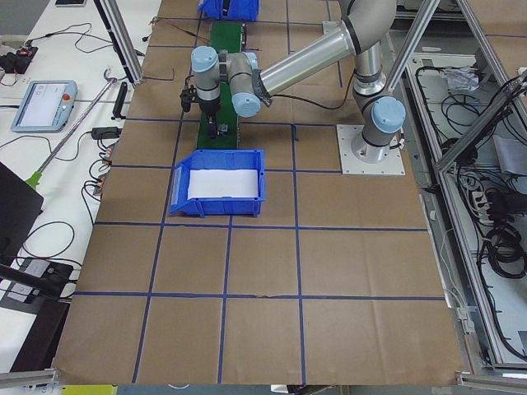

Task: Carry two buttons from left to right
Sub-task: 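Set red button on conveyor with left gripper while right gripper reaches yellow button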

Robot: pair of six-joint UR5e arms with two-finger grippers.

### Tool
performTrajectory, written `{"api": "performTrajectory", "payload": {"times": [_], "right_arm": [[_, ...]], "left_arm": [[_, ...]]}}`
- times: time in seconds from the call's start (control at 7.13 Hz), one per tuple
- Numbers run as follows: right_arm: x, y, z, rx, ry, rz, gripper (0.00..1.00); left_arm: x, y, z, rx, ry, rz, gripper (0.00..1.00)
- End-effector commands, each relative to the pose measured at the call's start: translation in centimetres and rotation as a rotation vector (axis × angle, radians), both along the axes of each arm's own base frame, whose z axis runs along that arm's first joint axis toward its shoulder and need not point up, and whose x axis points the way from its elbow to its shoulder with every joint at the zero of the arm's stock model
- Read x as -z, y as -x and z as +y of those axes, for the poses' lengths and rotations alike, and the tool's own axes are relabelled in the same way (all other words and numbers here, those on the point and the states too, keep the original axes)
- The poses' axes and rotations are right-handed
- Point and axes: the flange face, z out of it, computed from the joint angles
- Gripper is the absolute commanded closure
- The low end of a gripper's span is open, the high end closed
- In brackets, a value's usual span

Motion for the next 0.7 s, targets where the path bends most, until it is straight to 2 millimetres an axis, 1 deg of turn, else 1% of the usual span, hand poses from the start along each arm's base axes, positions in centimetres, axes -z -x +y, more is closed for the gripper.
{"api": "performTrajectory", "payload": {"times": [0.0, 0.14, 0.28, 0.42, 0.56], "right_arm": [[3.3, -0.2, -0.9, -0.004, -0.047, 0.005, 0.00], [3.3, -0.3, -1.1, 0.003, -0.043, -0.003, 0.00], [4.1, -0.5, -1.4, 0.002, -0.055, -0.005, 0.00], [5.1, -0.5, -2.0, 0.003, -0.072, -0.012, 0.00], [5.2, -0.9, -2.9, 0.028, -0.070, -0.048, 0.00]], "left_arm": [[-2.9, 0.4, 0.1, 0.005, 0.020, -0.005, 0.00], [-4.6, 0.7, 0.8, 0.004, 0.005, -0.002, 0.00], [-6.2, 1.2, 1.7, -0.031, -0.014, 0.008, 0.00], [-8.9, 2.6, 2.9, -0.042, -0.015, 0.046, 0.00], [-11.6, 5.1, 4.3, -0.045, -0.019, 0.043, 0.00]]}}
